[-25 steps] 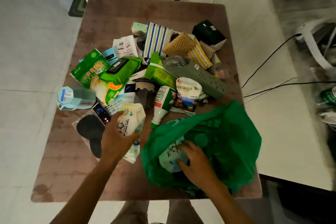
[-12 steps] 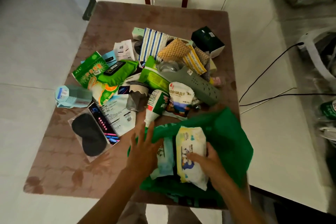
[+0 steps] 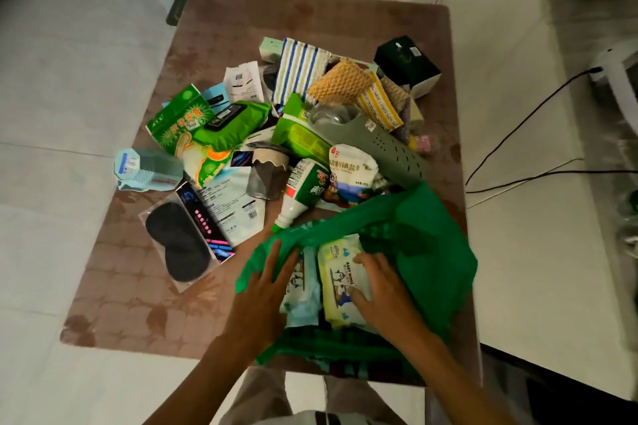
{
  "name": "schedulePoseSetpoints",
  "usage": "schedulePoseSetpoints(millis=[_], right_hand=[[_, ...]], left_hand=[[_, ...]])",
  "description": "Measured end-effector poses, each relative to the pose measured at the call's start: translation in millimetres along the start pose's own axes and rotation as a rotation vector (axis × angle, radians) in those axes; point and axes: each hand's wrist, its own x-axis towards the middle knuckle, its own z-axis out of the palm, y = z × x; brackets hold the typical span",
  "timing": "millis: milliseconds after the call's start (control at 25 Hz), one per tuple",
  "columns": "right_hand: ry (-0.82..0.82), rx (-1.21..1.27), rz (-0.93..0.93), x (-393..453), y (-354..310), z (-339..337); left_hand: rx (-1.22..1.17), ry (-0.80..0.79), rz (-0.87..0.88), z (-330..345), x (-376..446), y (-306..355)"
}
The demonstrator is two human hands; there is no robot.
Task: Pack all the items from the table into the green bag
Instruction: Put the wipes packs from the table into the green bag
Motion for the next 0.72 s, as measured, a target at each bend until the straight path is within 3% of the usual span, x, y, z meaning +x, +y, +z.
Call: schedulePoseSetpoints(millis=[120,160,200,280,360,440,560,680,720], right_hand=[[-0.447,-0.534,0.151,-41.5,13.6,-28.8],[-0.457,-0.62,0.16,-50.5,11.1,-39.6],[-0.394,-0.603,0.162,-46.2,1.1,-50.7],[-0.051,-0.328,0.089,-8.2,-29.6,-68.8],[0.201,0.049,-0.008,51.5,-56.6,-76.6],[0.29,0.083,0.05,117.1,-65.8,-70.5],[0.308,-0.06,0.35,177.9,-64.4,-53.4],[0.43,0.176,0.563,188.1,-56.6,-49.9],[0.427,0.158,0.57,185.9,-52.3,-47.6]], left_hand=[[0.129,0.103,0.006,-1.5,0.8,6.2],[0.192,0.153,0.085,-2.4,4.3,14.0],[0.245,0.185,0.214,-2.1,8.1,23.0],[0.344,0.116,0.475,5.7,12.7,43.4],[0.416,-0.056,0.52,14.3,17.0,53.2],[0.412,-0.131,0.472,19.4,27.6,52.3],[0.455,-0.205,0.413,31.4,31.3,49.6],[0.43,-0.118,0.463,41.5,28.9,46.0],[0.438,-0.168,0.436,44.5,30.1,44.5]])
